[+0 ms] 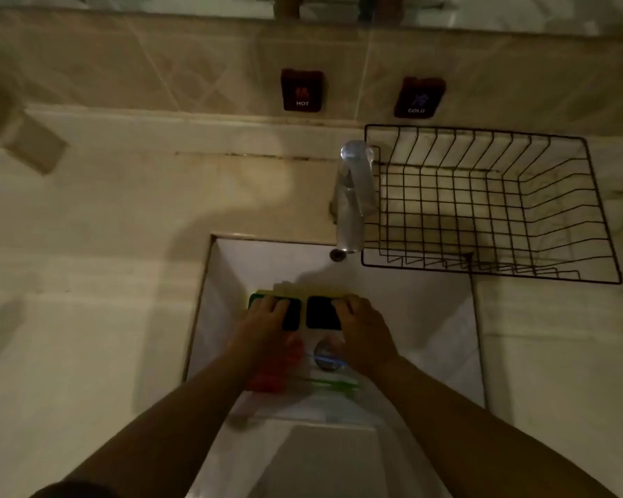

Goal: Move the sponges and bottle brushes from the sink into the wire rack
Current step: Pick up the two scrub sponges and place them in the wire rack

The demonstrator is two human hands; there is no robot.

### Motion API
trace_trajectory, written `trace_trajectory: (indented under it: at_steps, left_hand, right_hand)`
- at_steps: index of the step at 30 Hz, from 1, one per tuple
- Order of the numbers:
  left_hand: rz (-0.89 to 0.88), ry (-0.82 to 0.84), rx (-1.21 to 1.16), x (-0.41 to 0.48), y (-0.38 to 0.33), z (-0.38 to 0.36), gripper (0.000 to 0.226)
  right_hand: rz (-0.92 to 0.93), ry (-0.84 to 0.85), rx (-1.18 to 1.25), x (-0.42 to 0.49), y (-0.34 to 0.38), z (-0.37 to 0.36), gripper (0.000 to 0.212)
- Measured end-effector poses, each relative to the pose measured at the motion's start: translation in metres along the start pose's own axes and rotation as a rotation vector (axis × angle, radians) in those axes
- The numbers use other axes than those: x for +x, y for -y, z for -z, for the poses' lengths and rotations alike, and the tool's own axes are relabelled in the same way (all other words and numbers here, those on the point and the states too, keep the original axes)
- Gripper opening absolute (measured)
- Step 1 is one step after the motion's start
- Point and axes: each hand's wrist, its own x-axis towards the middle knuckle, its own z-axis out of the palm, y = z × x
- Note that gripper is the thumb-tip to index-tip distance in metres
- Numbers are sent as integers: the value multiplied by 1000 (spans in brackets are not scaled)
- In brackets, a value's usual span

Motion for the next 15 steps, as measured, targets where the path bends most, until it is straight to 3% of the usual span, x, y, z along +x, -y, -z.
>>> trace_trajectory:
  at_steps: [5,11,15]
  left_hand:
    - [-120,-74,135,10,18,-9,80]
    - [-65,28,151,26,29,-23,85]
    - [-31,43,75,34,30,-26,81]
  right_hand:
    - [-12,-75,-95,14,3,-13,75]
    - [-56,-27,-147,31,6,-33,85]
    - [-75,-10,-120,43,10,-38,77]
